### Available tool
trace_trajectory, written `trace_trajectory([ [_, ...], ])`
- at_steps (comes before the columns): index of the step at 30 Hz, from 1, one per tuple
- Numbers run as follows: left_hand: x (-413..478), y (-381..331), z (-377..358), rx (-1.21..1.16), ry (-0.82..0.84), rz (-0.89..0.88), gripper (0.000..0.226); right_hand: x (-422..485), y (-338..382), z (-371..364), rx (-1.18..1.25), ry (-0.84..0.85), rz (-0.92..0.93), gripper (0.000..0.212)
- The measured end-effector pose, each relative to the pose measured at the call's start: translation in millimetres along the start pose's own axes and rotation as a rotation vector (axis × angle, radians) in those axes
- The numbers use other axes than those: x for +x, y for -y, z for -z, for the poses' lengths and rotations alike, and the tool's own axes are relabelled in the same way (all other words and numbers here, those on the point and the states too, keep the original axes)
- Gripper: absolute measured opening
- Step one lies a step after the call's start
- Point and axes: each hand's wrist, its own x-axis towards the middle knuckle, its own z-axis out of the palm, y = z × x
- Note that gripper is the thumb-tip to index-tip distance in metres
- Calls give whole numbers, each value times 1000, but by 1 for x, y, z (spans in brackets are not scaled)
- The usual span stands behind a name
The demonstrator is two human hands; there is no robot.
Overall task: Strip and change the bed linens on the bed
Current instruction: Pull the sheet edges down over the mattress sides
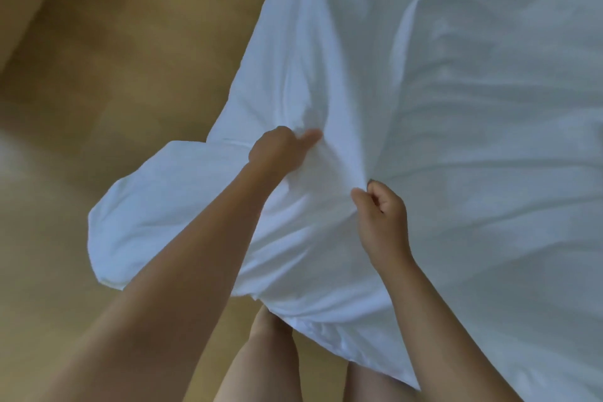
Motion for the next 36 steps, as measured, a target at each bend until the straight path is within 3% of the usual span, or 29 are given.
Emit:
trace_trajectory([
  [4,-21,-16,25,65,-176,-173,46,0,-5,4,112,44,-40,43],
  [6,-39,-20,49,-66,-291,-247,49,-2,-7,7,124,36,-42,41],
  [9,-75,-39,69,-325,-408,-543,52,-2,2,10,161,24,-37,29],
  [11,-95,-58,51,-265,-241,-638,53,-2,9,11,356,-6,-118,32],
  [14,-96,-72,5,-64,105,-526,48,10,14,20,852,33,-373,40],
  [15,-92,-69,-8,-38,183,-503,44,17,14,24,889,75,-435,40],
  [18,-87,-58,-32,37,331,-542,34,43,13,30,691,154,-528,21],
  [21,-84,-49,-36,49,369,-540,41,68,13,26,559,93,-507,10],
  [23,-78,-47,-30,-8,246,-489,46,77,14,23,712,55,-558,15],
  [25,-66,-44,-20,-33,-39,-415,44,83,12,25,846,35,-652,22],
  [27,-51,-42,-13,46,-272,-323,46,87,5,31,828,31,-687,24],
  [28,-45,-42,-13,132,-302,-282,54,89,1,35,792,37,-677,24],
  [30,-34,-43,-21,298,-214,-245,64,92,-8,46,749,114,-643,30],
  [33,-25,-51,-36,380,-111,-251,38,97,-18,58,562,256,-552,40],
  [36,-24,-59,-39,402,-101,-322,35,106,-24,59,342,248,-470,30],
])
